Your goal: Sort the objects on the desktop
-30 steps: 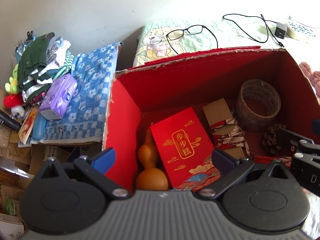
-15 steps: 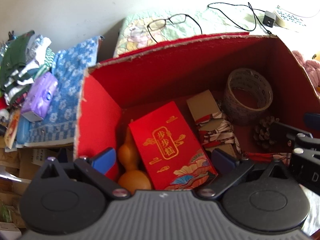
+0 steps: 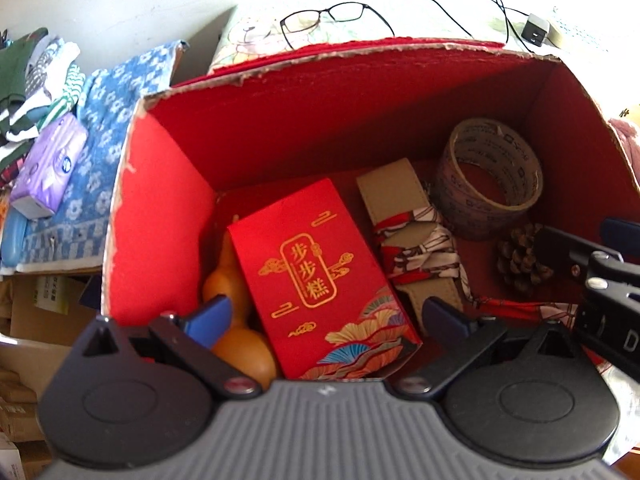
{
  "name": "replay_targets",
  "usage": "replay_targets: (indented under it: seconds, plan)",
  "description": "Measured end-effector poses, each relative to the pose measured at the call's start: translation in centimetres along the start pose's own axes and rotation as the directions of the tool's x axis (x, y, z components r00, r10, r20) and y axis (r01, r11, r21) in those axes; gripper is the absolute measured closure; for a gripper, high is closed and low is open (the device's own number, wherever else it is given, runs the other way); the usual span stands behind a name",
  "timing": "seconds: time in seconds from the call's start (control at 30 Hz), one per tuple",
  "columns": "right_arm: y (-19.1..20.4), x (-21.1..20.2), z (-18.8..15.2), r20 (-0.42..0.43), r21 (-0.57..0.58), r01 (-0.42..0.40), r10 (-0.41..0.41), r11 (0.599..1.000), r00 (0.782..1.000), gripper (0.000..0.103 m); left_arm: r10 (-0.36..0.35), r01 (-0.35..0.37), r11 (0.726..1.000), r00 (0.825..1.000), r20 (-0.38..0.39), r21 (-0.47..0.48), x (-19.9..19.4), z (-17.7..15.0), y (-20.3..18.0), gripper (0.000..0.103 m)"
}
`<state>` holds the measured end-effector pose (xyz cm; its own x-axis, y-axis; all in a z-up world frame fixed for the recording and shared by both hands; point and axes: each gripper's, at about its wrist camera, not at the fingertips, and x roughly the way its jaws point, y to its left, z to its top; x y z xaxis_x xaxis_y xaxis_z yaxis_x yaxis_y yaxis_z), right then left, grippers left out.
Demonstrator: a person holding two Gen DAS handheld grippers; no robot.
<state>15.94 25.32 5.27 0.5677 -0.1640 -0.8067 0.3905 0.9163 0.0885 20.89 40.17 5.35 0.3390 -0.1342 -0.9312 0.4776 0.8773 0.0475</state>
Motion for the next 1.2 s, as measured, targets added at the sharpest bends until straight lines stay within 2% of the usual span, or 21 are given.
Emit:
replay_targets:
  seconds: [0.2, 0.53, 0.73, 1.2]
  plan:
    - [0.4, -0.2, 0.9, -0.028, 0.028, 0.015, -0.015, 0.999, 1.0, 0.031, 0.0, -0.001, 1.0, 0.998, -0.069, -0.009, 0.3, 0.9, 0.4, 0.001]
    - [1.0, -1.1, 2.6, -0.031, 0.023, 0.005, -0.004, 1.0, 0.999, 0.029, -0.06, 0.056, 0.997, 0.995, -0.085, -0.051, -1.0, 1.6, 1.3, 0.001]
    - [1.4, -1.8, 2.4, -0.017, -0.005, -0.01, 0.01, 1.0, 1.0, 0.028, -0.075, 0.07, 0.995, 0.995, -0.067, -0.075, -2.5, 0.8, 1.2, 0.002]
    - [0.2, -6.0, 0.9, 0.052, -0.071, -0.093, 0.096, 0.993, 0.994, 0.028, 0.002, 0.001, 0.988, 1.0, 0.018, -0.156, -7.0, -2.6, -0.1, 0.001]
